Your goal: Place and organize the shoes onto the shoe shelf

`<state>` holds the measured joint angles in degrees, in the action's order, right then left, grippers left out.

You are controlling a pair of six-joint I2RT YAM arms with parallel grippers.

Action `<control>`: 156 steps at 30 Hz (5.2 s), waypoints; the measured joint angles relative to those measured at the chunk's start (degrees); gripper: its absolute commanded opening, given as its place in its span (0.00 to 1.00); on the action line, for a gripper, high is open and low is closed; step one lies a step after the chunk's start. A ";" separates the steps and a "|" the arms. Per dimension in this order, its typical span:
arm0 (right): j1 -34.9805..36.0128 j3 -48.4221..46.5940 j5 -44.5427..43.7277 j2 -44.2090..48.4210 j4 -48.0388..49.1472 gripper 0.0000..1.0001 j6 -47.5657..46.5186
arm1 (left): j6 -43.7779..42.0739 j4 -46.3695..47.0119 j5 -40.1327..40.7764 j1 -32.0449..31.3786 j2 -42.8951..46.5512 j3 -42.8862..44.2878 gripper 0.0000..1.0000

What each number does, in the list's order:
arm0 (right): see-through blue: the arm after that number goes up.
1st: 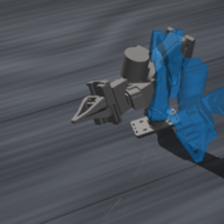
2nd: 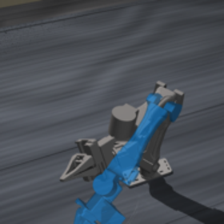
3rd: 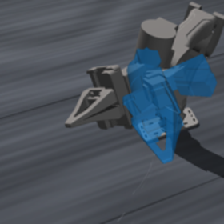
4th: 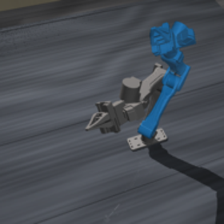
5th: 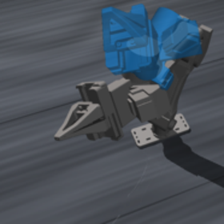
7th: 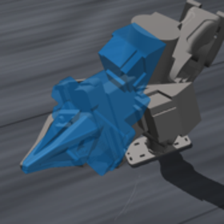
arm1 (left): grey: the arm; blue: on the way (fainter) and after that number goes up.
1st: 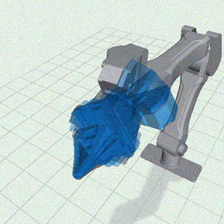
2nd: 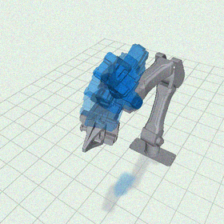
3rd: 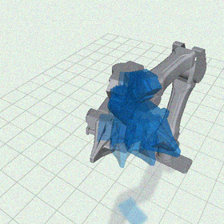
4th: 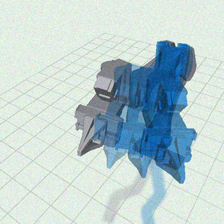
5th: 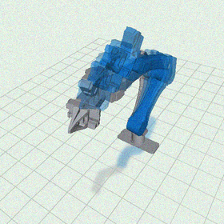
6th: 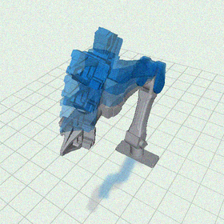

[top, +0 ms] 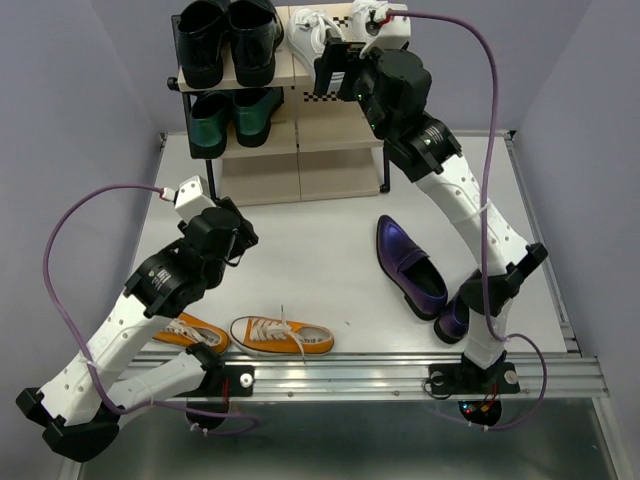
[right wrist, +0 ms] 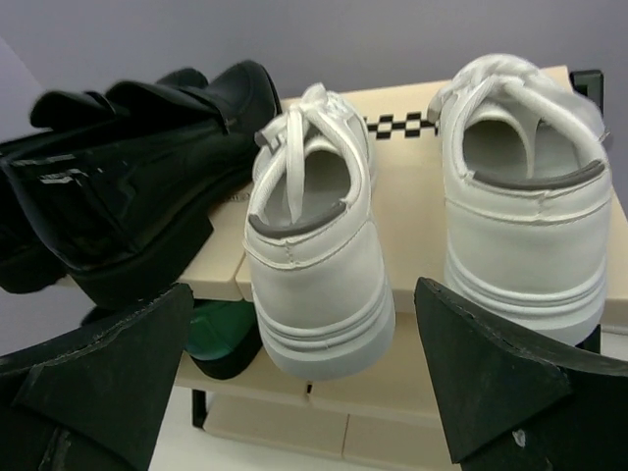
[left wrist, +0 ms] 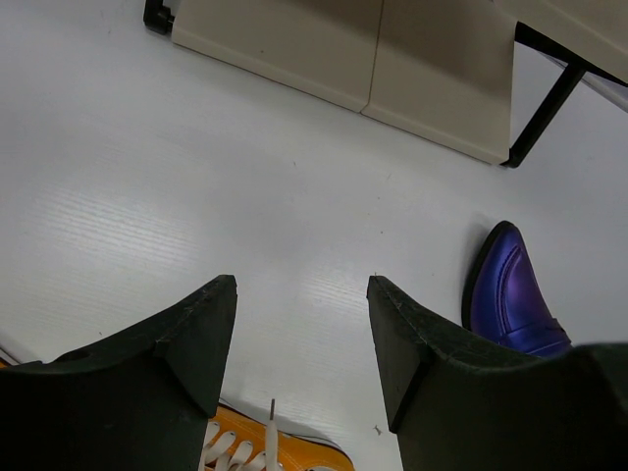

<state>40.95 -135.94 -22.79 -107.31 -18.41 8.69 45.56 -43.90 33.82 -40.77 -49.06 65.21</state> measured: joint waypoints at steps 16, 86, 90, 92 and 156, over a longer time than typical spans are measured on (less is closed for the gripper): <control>0.00 -0.70 -0.42 -4.94 -3.45 0.58 -2.71 | -0.02 0.39 -0.04 0.00 -1.20 0.00 0.66; 4.90 13.38 -13.86 2.05 22.99 1.00 -7.06 | 0.59 -0.59 0.50 0.00 0.94 -1.03 0.66; 4.90 15.17 -8.44 9.11 18.84 1.00 -2.36 | 0.57 -0.55 0.50 0.00 0.85 -1.03 0.66; 4.90 17.38 -5.88 13.40 16.39 1.00 -0.28 | 0.55 -0.52 0.50 0.00 0.74 -1.03 0.66; -21.40 92.80 15.15 45.00 -26.23 0.47 33.11 | -5.25 7.63 -2.82 2.32 -7.69 -1.68 0.67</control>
<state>19.55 -43.13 -7.64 -62.30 -44.64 41.80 40.32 -36.27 31.00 -38.46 -56.75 63.53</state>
